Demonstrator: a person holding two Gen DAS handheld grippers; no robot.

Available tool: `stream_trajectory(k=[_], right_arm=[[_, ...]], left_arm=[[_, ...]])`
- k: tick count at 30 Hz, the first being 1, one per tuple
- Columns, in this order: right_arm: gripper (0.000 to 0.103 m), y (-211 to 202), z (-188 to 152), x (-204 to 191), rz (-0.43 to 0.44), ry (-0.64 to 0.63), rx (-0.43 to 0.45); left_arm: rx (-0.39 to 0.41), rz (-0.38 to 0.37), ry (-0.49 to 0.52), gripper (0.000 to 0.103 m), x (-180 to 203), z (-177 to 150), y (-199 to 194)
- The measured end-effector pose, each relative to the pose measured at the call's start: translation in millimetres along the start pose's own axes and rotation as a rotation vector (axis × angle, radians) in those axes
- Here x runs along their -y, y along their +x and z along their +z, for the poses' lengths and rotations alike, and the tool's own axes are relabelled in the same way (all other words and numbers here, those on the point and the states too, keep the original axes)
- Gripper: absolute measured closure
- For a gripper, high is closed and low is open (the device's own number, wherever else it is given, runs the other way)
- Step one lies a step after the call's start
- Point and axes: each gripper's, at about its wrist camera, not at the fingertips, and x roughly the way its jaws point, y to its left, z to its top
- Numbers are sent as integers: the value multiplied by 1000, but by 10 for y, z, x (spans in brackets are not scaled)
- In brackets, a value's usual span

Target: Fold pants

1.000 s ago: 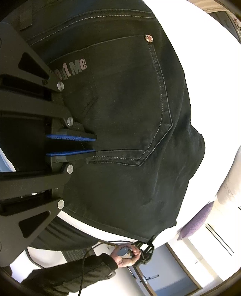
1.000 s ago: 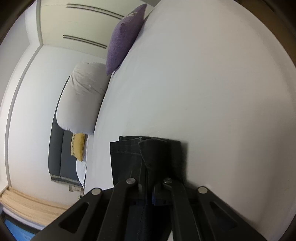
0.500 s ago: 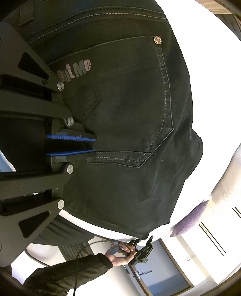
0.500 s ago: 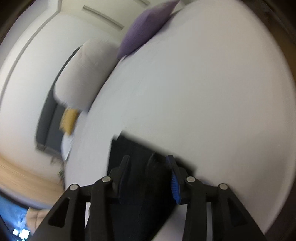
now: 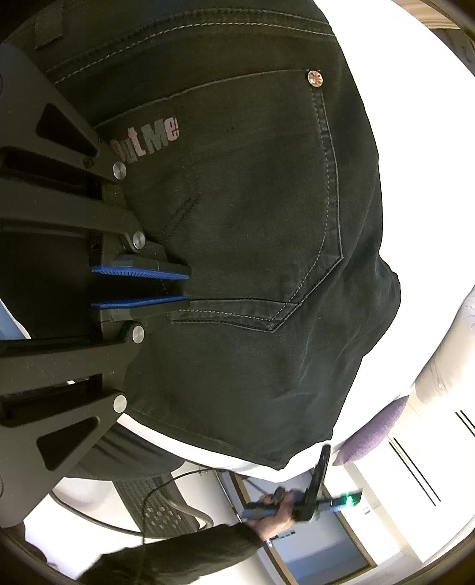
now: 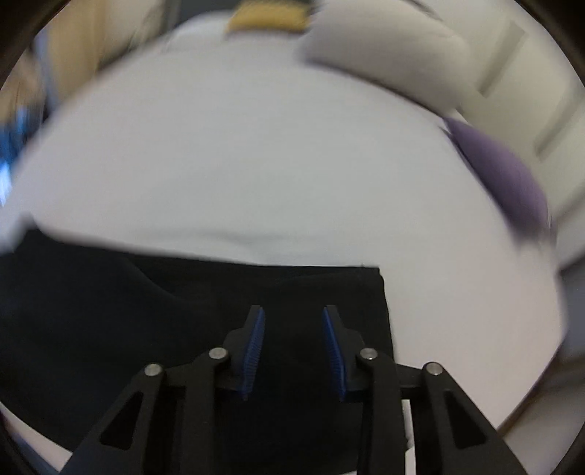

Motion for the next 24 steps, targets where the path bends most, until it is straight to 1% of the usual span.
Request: stream_trajectory(k=[4, 5, 6, 8, 9, 11, 13, 14, 15, 16, 17, 18, 19, 20, 21, 23, 24], right_arm=[[71, 237, 114, -40, 70, -74, -65], [71, 285, 94, -77, 94, -98, -91], [71, 344, 77, -153, 100, -139, -116], [71, 460, 28, -325, 68, -230, -157], [71, 491, 15, -380, 51, -254, -154], [71, 520, 12, -392, 45, -241, -130], [74, 573, -2, -358, 46, -184, -109], [81, 598, -2, -370, 45, -165, -97], [86, 613, -6, -406, 21, -164, -79], [90, 650, 23, -441, -17, -158, -61], [97, 685, 30, -413, -71, -120, -42], [100, 709, 52, -382, -106, -70, -28], [103, 741, 87, -301, -169, -2, -15], [103, 765, 114, -151, -248, 97, -13], [103, 729, 168, -26, -241, 187, 9], [103, 532, 132, 222, -132, 366, 88], [100, 412, 113, 279, -151, 397, 116]], left_arm=[[-3, -18, -9, 94, -51, 11, -6], [-3, -21, -12, 94, -65, 13, -10], [-3, -26, -17, 94, -77, 15, -11], [-5, -29, -22, 94, -95, 17, -13], [-7, -31, -24, 94, -103, 20, -15], [-9, -33, -27, 94, -119, 27, -18], [-9, -33, -30, 94, -130, 30, -23], [-8, -32, -30, 94, -130, 31, -22], [-7, -30, -30, 94, -130, 31, -23], [-6, -28, -31, 94, -126, 29, -19], [-5, -25, -32, 94, -124, 27, -20], [-4, -21, -30, 94, -120, 26, -20], [-3, -19, -26, 94, -106, 23, -25], [-4, -18, -24, 94, -97, 22, -29], [-6, -17, -24, 94, -93, 24, -32], [-7, -18, -26, 94, -84, 29, -39], [-4, -21, -27, 94, -88, 25, -39]])
